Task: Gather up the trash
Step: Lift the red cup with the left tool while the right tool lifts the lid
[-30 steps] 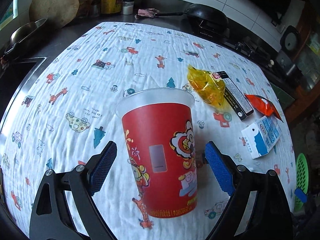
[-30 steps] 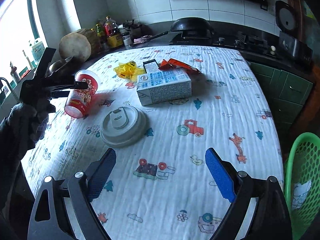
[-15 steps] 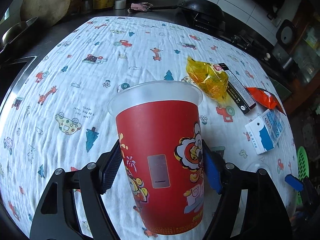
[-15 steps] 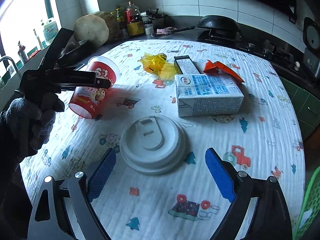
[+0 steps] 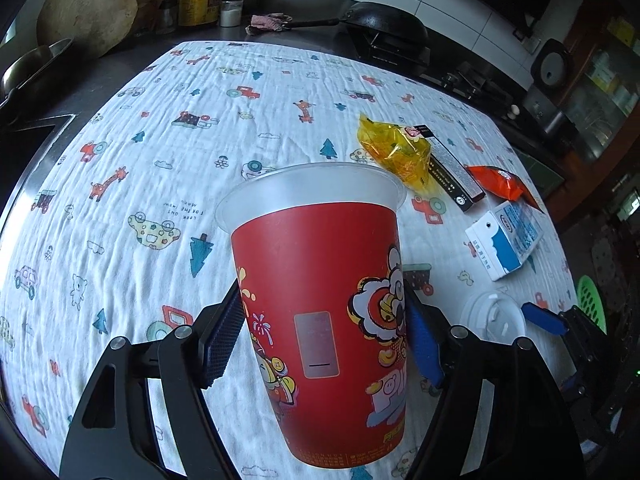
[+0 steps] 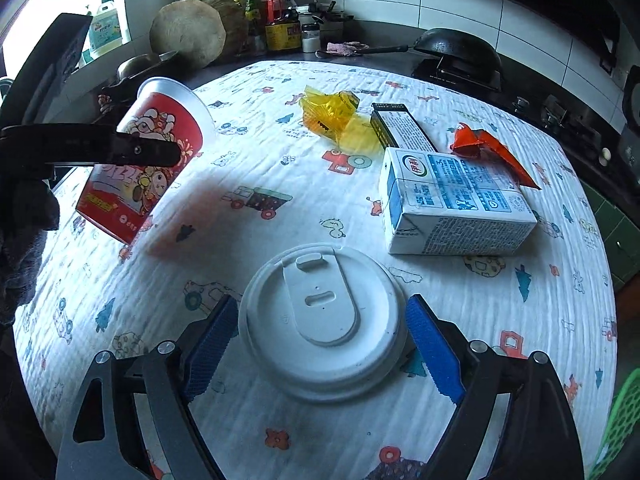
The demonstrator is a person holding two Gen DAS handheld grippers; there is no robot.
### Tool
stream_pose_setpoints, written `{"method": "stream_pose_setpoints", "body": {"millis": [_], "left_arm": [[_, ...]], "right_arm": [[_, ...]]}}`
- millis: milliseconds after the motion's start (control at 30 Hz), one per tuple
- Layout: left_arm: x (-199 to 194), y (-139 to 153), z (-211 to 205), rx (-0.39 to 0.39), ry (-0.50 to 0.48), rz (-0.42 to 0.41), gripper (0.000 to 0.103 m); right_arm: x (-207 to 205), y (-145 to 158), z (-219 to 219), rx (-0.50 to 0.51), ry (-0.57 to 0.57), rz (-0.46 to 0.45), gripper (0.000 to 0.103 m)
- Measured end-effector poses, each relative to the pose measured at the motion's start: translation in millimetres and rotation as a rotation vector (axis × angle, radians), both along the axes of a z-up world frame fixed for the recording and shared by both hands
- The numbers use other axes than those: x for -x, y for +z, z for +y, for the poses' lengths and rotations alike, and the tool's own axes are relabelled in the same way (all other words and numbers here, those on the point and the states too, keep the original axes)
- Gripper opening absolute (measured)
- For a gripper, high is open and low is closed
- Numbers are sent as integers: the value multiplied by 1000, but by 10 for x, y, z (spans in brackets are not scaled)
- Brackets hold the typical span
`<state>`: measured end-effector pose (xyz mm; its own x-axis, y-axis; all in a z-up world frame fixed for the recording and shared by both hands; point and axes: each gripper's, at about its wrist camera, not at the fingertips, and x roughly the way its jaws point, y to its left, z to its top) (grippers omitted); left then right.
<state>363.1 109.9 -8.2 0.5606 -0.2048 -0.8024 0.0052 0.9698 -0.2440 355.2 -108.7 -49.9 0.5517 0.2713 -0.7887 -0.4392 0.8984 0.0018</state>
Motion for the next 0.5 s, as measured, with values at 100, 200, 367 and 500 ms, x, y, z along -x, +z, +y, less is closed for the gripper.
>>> {"method": "stream_pose_setpoints", "body": {"millis": [100,200,367,500], "left_arm": [[21,16,-2,-2,-6,-5,72],[40,33,3,1,-5,-7,72],[126,125,-47,-1,-25,-24,72],[207,209,-128,0,-48,-41,72]], "right_arm": [[-1,-5,10,9,-3,-9,77],[24,3,14,11,-9,-14,77],[142,67,-44,-7,-18,-36,77],[248,158,-200,-49,-46,-43,77]]}}
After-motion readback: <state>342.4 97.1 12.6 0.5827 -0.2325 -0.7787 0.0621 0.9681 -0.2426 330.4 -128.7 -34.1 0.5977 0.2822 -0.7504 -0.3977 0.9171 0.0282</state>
